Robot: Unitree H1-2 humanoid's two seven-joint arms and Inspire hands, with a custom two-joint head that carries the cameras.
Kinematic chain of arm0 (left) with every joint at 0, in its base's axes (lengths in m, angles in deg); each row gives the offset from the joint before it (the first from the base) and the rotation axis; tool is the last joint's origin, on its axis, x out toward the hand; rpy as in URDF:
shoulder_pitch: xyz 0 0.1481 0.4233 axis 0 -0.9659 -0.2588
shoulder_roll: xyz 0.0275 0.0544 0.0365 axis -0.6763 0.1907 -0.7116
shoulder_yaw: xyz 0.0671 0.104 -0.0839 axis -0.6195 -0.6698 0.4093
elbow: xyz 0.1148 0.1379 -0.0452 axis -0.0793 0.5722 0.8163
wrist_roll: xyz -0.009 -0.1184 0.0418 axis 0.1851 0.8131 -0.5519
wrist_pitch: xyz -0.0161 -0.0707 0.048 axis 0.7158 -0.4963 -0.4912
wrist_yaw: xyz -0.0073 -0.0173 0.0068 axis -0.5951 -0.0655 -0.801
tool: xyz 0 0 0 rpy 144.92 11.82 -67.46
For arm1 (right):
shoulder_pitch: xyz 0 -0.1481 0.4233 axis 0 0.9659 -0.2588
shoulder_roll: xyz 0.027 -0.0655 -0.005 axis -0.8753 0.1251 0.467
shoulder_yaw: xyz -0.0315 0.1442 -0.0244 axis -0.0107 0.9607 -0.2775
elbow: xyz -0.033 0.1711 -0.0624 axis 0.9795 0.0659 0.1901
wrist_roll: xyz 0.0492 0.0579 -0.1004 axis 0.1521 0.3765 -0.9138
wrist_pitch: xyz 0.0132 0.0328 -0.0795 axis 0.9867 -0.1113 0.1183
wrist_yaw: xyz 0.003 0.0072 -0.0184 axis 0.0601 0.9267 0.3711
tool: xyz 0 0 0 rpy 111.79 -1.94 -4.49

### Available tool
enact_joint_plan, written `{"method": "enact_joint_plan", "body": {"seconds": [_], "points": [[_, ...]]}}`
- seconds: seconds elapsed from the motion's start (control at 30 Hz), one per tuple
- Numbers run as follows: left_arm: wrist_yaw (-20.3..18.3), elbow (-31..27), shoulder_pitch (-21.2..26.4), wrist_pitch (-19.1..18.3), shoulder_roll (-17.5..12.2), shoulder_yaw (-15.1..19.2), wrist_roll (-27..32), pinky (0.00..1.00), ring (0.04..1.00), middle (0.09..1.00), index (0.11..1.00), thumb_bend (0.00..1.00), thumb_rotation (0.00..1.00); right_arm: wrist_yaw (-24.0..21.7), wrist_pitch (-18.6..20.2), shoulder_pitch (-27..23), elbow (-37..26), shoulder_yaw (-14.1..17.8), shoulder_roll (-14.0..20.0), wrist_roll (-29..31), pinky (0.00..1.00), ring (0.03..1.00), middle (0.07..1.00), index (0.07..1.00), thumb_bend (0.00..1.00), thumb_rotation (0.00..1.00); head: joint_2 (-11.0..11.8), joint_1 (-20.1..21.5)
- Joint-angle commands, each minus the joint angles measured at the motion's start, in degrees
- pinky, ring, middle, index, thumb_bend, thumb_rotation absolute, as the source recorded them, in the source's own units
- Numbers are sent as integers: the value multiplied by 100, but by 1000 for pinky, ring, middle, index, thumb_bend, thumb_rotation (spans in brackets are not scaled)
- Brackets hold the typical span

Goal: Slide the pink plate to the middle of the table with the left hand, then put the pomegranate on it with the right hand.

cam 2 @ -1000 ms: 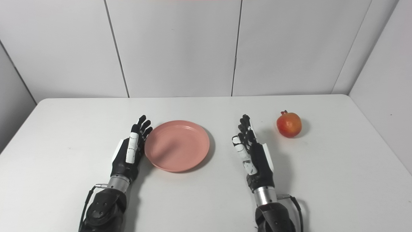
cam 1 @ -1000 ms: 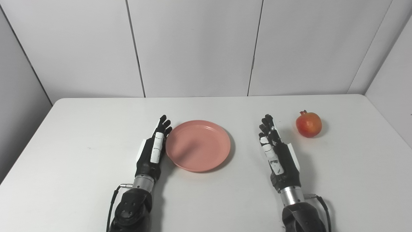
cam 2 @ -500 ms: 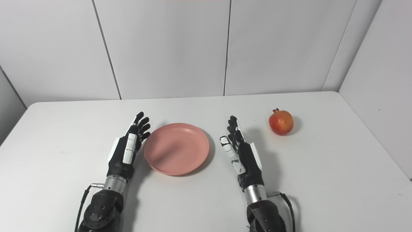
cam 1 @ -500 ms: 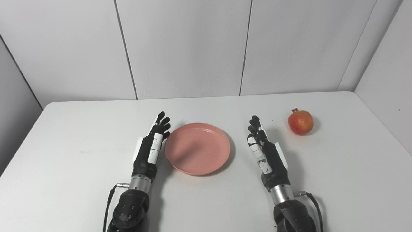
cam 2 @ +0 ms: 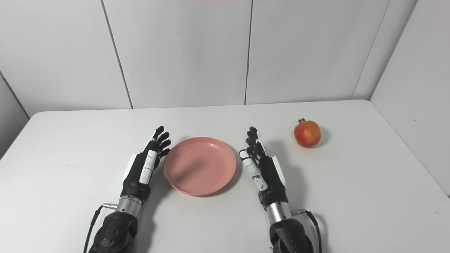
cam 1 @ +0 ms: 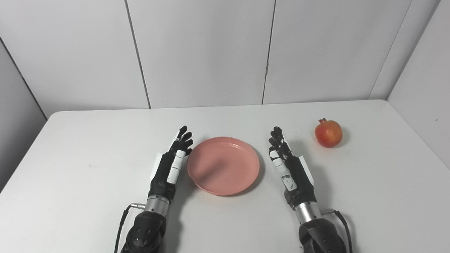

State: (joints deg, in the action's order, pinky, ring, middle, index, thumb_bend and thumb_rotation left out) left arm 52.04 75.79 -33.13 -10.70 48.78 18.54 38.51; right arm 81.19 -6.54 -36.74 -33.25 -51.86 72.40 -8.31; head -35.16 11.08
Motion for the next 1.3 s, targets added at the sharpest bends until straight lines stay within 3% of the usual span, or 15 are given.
{"method": "enact_joint_plan", "body": {"seconds": [0.0, 0.37, 0.5, 0.73, 0.9, 1.17, 1.27], "points": [[-105, -111, 26, 24, 11, -48, 44, 912, 949, 968, 973, 741, 1000, -22, -57, -23, -125, 12, 20, 16, 1000, 994, 1000, 1000, 735, 838, 1, -14], [-426, 0, 23, 272, 94, -19, 490, 914, 965, 975, 985, 712, 1000, -14, -90, -21, -103, 19, 4, 77, 1000, 987, 993, 995, 756, 819, -13, 14], [-494, 35, 31, 302, 63, -32, 451, 934, 973, 986, 999, 745, 1000, 8, -10, -21, -149, 41, -40, 134, 1000, 986, 992, 991, 750, 806, -38, 58], [-324, 65, 75, 255, 61, -15, 222, 943, 987, 1000, 1000, 677, 1000, 10, 21, -61, -191, 91, -28, 187, 1000, 999, 1000, 989, 723, 778, -66, 64], [-55, 143, 158, 202, 31, -5, -124, 953, 992, 1000, 1000, 682, 1000, 3, -237, -212, -176, 116, 167, -20, 1000, 1000, 1000, 998, 666, 806, -117, 67], [100, 364, 273, 314, 73, 55, -177, 956, 987, 1000, 999, 672, 1000, 171, -252, -471, -343, 299, 440, -284, 1000, 1000, 1000, 1000, 672, 857, -112, 98], [85, 377, 281, 316, 105, 70, -107, 960, 993, 1000, 1000, 657, 1000, 278, -242, -594, -408, 411, 567, -379, 1000, 1000, 1000, 1000, 745, 845, -98, 112]]}}
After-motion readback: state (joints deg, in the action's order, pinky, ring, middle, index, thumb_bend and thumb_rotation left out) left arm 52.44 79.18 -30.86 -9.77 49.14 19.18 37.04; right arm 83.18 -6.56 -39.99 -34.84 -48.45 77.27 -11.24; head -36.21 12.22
